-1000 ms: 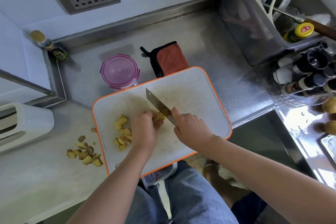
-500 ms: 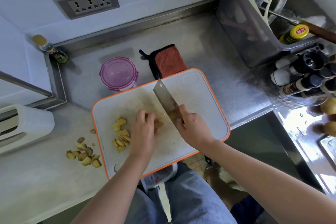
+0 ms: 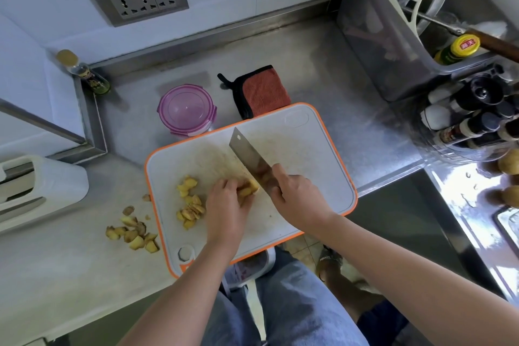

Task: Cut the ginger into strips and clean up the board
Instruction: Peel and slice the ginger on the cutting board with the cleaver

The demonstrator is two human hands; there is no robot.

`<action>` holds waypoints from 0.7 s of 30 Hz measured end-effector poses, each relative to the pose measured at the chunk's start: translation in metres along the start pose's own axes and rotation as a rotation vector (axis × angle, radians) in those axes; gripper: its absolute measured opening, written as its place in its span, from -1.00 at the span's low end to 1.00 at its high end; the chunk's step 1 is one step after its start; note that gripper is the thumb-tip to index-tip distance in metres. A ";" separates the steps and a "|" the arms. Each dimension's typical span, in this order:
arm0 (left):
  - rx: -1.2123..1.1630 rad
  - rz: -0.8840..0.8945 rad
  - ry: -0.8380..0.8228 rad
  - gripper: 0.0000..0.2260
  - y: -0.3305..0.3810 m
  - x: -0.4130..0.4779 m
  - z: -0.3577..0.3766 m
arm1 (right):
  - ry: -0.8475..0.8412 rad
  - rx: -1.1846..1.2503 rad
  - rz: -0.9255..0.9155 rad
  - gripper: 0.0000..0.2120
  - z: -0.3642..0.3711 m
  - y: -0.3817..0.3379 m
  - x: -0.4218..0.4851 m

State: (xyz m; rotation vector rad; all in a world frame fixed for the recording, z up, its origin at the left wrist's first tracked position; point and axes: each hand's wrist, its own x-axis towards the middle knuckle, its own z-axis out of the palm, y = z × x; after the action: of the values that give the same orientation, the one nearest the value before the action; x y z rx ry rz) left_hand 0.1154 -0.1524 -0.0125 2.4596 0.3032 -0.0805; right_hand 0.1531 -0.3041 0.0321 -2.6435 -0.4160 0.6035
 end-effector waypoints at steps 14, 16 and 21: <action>-0.010 0.090 -0.029 -0.79 0.000 0.004 -0.001 | -0.063 -0.114 -0.050 -0.86 -0.004 -0.003 -0.001; 0.001 0.091 -0.032 -0.79 0.000 0.006 -0.002 | -0.076 -0.137 -0.053 -0.84 -0.007 -0.002 -0.002; 0.013 0.096 -0.040 -0.79 0.000 0.007 -0.003 | -0.104 -0.163 -0.046 -0.81 -0.005 -0.002 -0.003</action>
State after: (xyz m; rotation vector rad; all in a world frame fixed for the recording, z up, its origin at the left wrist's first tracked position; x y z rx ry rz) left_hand 0.1226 -0.1491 -0.0113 2.4781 0.1679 -0.0913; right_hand 0.1528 -0.3047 0.0382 -2.7549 -0.5780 0.7230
